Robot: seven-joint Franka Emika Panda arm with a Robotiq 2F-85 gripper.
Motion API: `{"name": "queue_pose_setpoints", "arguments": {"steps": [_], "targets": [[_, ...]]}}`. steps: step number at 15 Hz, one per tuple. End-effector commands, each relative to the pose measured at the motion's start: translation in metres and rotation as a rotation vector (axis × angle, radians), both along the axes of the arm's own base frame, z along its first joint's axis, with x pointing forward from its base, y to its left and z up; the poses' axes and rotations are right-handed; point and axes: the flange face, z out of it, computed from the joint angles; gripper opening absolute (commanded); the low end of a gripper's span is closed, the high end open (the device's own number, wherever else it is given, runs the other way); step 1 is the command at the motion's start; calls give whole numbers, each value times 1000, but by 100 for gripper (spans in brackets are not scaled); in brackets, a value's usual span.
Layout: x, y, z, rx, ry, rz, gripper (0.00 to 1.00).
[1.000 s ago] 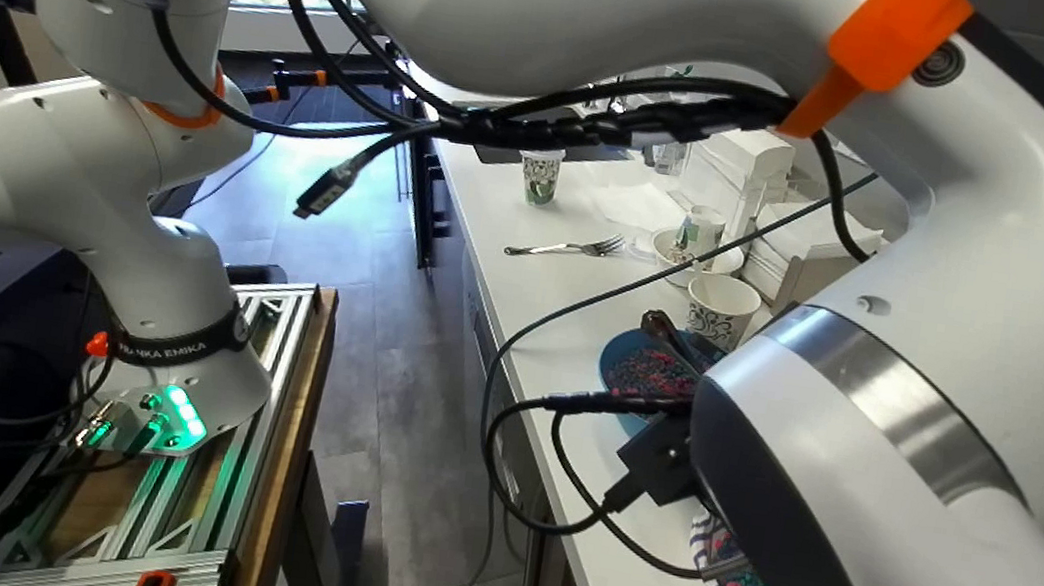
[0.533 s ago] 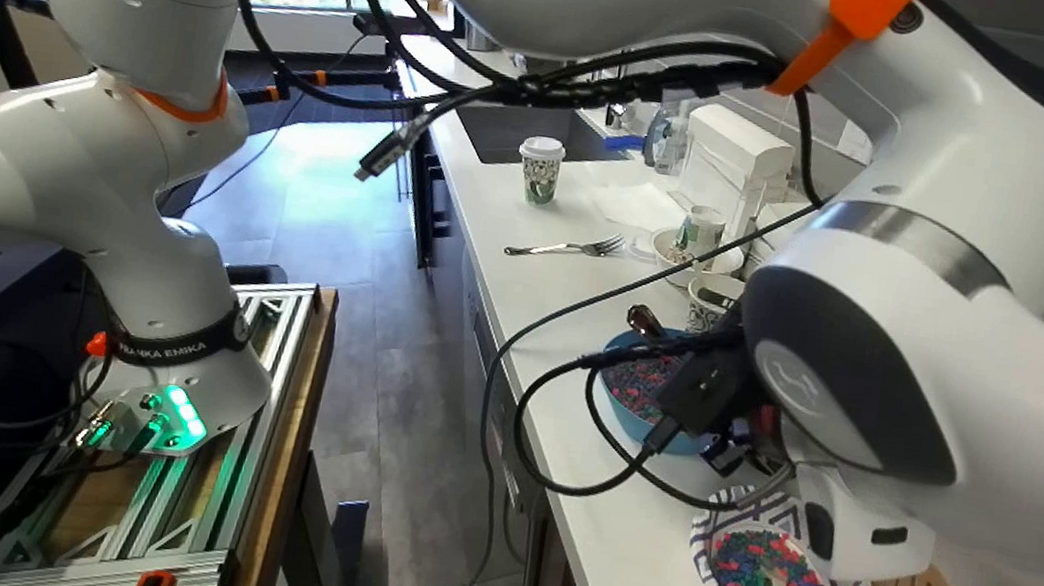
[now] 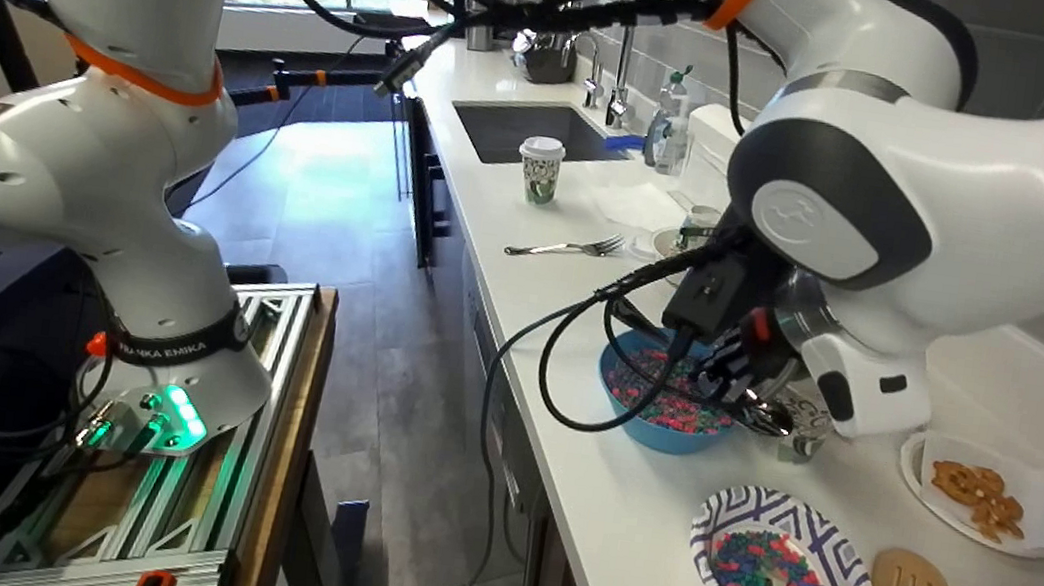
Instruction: Transfer a spoonful of contents from the blue bowl to the white bowl
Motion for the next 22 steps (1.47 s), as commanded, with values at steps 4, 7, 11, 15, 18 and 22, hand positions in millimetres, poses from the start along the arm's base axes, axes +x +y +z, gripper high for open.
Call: {"name": "queue_pose_setpoints", "arguments": {"steps": [4, 7, 11, 15, 18, 22], "targets": [[-31, 70, 16, -136, 110, 117, 3], [-35, 88, 10, -131, 158, 159, 3], [-33, 94, -5, -75, 218, 150, 3], [-27, 88, -16, -67, 221, 121, 3], [-22, 85, -21, -80, 219, 106, 3], [-15, 85, -28, -85, 194, 107, 3]]}}
